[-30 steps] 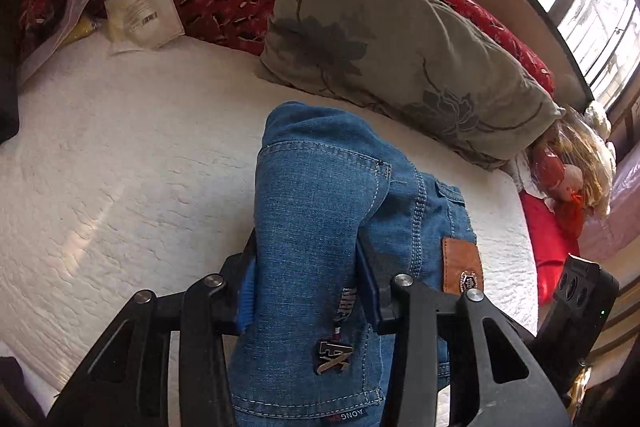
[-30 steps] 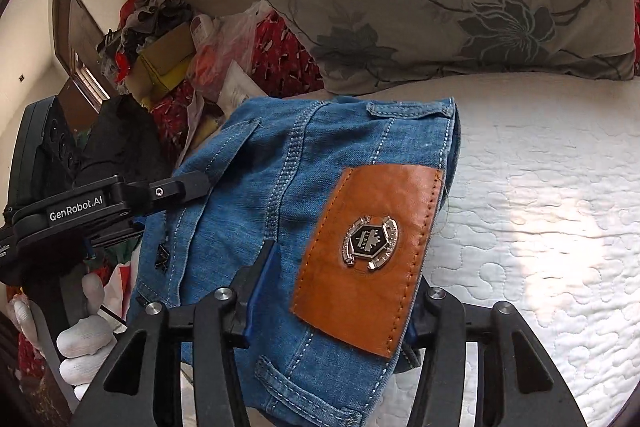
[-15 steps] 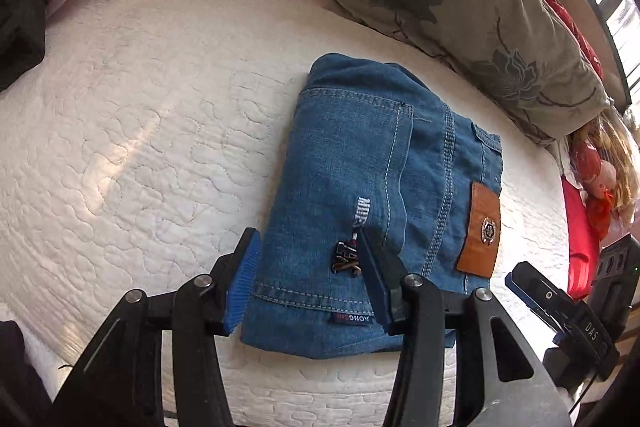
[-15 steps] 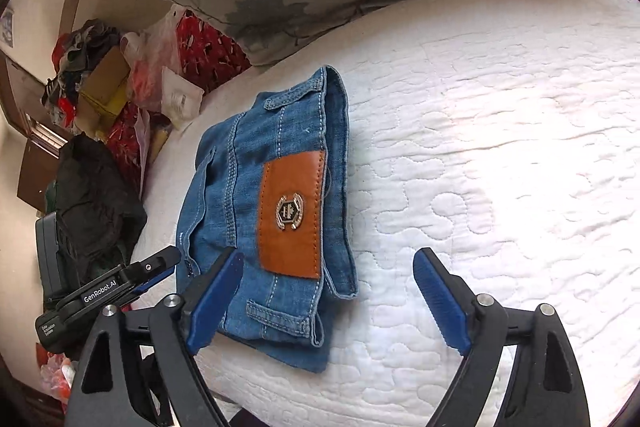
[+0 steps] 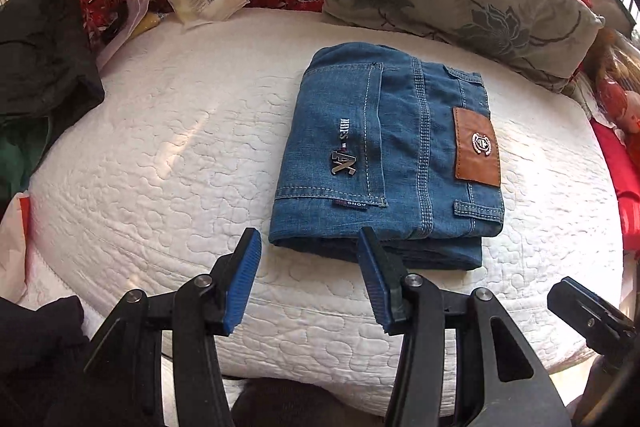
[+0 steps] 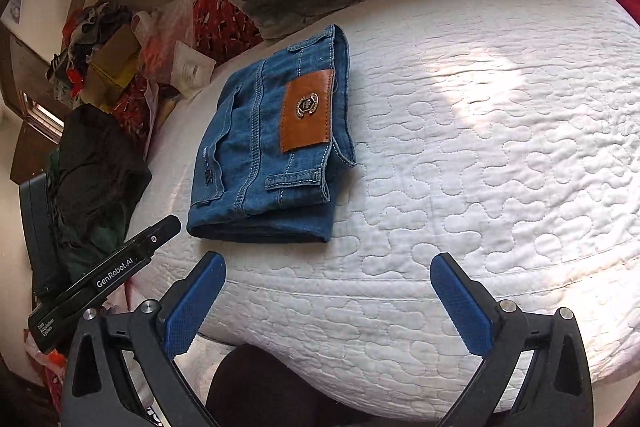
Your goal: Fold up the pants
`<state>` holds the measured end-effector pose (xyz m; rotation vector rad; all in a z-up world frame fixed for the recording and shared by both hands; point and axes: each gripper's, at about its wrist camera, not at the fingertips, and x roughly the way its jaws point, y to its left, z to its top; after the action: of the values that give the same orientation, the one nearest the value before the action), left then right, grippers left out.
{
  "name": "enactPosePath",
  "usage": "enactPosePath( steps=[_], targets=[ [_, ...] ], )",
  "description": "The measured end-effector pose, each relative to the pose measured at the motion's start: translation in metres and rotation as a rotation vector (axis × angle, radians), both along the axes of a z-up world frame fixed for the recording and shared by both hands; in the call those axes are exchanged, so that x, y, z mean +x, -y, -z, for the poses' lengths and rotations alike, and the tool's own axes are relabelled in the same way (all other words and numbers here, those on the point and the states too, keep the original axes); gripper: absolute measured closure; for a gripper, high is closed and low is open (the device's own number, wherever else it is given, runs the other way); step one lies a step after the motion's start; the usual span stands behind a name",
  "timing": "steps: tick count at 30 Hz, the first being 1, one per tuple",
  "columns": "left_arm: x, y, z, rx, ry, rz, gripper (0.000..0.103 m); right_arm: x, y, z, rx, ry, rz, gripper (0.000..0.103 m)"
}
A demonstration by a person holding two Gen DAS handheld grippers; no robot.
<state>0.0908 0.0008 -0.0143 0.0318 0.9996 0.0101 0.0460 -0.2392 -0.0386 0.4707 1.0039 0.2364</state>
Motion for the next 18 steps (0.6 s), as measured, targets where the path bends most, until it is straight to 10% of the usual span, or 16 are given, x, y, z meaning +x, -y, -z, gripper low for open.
enactPosePath(
  steps=[6,18],
  targets=[
    [-0.035,-0.005,-0.048,0.163,0.184,-0.104,0.053,-0.047,-0.029,-0.069,-0.291,0.264,0.0,0.0],
    [-0.126,-0.035,-0.141,0.017,0.673,-0.182,0.0,-0.091,-0.041,-0.124,-0.647,0.453,0.289,0.0]
  ],
)
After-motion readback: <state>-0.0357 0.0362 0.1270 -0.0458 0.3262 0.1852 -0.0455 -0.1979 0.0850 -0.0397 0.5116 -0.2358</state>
